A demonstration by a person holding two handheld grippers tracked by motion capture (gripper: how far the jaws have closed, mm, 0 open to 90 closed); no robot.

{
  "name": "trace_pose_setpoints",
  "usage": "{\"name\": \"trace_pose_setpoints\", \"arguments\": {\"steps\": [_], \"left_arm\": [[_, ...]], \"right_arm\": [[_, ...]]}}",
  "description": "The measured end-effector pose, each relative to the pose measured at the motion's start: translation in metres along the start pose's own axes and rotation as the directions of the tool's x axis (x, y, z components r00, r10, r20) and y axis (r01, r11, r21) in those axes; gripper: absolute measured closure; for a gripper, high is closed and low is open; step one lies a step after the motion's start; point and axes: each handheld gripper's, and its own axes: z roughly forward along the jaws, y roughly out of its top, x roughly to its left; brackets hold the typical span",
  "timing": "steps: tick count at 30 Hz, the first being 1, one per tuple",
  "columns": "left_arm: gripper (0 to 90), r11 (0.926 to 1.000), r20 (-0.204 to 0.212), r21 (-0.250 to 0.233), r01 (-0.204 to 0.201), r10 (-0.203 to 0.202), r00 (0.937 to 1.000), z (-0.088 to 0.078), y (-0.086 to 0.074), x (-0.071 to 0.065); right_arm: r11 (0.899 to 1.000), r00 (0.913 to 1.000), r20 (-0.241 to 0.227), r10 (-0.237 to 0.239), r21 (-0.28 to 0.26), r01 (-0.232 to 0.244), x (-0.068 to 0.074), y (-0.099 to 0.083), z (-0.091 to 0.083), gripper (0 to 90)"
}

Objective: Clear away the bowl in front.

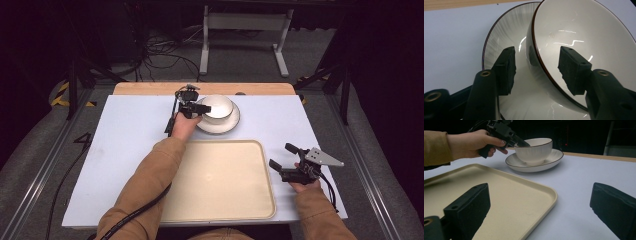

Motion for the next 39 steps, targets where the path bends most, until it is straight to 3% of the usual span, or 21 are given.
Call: {"name": "trace_pose_setpoints", "arguments": {"steps": [6,12,17,24,39], "left_arm": [[56.5,0.9999,-0.028,0.008,0.013,-0.013,0.9995,0.0012,0.0005,-0.0018],[67.8,0.9995,-0.036,0.009,0.03,-0.03,0.9989,0.0012,0.0023,-0.0055],[72.1,0.9988,-0.042,0.003,0.048,-0.048,0.998,0.0017,0.0036,-0.0054],[80.2,0.9986,-0.085,-0.017,0.051,-0.052,0.995,0.0028,0.0041,-0.008],[80.9,0.9975,-0.07,-0.036,0.061,-0.063,0.9956,-0.001,0.0049,-0.008]], "right_arm": [[1.0,1.0,0.001,-0.002,0.002,0.002,0.0002,0.0,0.0001,3.4],[1.0,1.0,0.0,-0.002,0.003,0.002,0.0002,0.0001,0.0002,3.5],[1.0,1.0,0.001,-0.003,0.004,0.003,0.0004,0.0,0.0002,3.7],[1.0,1.0,0.002,-0.004,0.006,0.004,0.0006,0.0001,0.0004,4.0],[1.0,1.0,0.001,-0.003,0.005,0.003,0.0005,0.0,0.0004,4.2]]}}
